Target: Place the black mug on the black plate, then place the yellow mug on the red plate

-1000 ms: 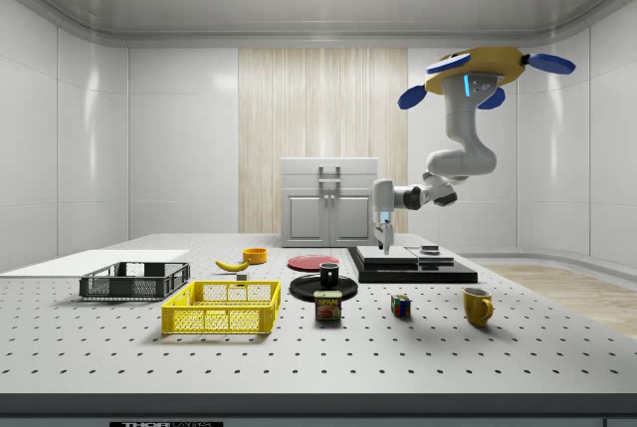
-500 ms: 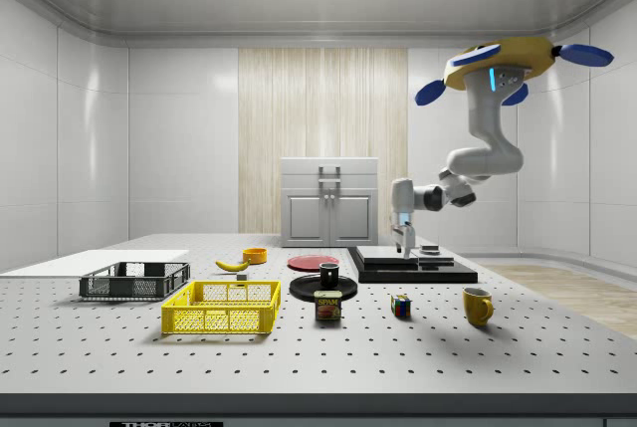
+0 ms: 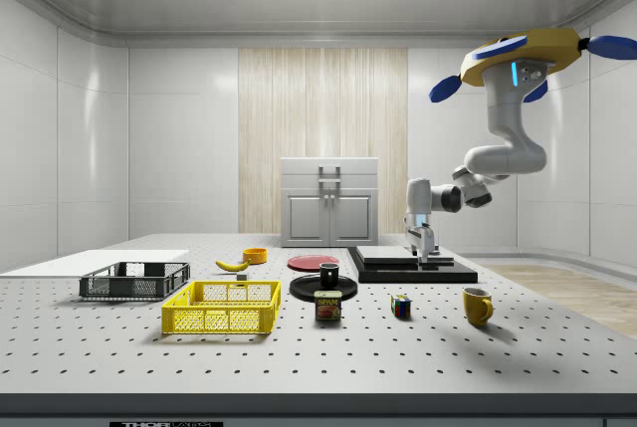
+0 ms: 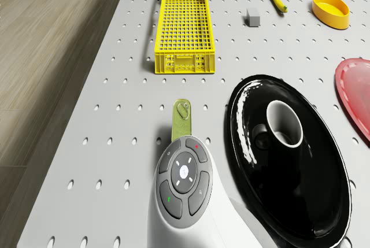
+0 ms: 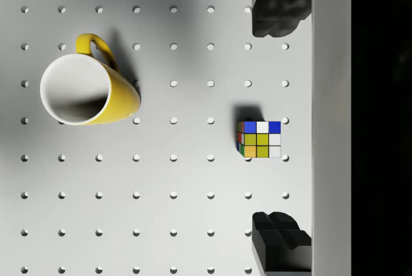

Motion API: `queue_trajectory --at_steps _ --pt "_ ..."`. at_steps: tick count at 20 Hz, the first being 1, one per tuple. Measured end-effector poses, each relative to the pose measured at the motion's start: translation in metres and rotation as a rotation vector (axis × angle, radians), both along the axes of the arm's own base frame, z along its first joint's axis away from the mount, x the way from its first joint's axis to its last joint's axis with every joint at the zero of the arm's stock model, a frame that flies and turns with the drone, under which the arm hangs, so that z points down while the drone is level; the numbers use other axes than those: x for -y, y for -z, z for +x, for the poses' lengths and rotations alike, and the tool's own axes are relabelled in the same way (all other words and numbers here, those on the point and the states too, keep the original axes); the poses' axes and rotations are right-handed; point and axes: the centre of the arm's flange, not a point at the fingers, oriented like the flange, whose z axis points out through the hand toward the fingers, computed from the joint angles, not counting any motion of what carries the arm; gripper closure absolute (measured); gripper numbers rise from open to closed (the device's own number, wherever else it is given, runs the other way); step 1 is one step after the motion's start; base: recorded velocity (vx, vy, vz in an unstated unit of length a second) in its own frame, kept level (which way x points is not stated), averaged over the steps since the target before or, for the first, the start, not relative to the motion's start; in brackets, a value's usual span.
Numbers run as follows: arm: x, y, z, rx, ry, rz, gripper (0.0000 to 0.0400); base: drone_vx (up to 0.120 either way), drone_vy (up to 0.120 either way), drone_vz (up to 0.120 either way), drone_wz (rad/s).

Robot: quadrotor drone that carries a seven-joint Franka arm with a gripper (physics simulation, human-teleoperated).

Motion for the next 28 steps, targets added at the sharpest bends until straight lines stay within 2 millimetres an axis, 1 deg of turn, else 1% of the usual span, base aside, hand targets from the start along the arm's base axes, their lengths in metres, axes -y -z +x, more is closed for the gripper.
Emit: queue_trajectory --at_steps 4,13,28 --pt "0.0000 0.0000 0.0000 0.000 0.000 0.000 0.0000 -0.120 0.000 -0.020 0.000" --pt "0.0000 0.0000 0.0000 0.000 0.000 0.000 0.0000 -0.120 0.000 -0.120 0.000" --pt "0.0000 0.0000 0.0000 0.000 0.000 0.000 0.0000 -0.120 0.000 0.000 0.000"
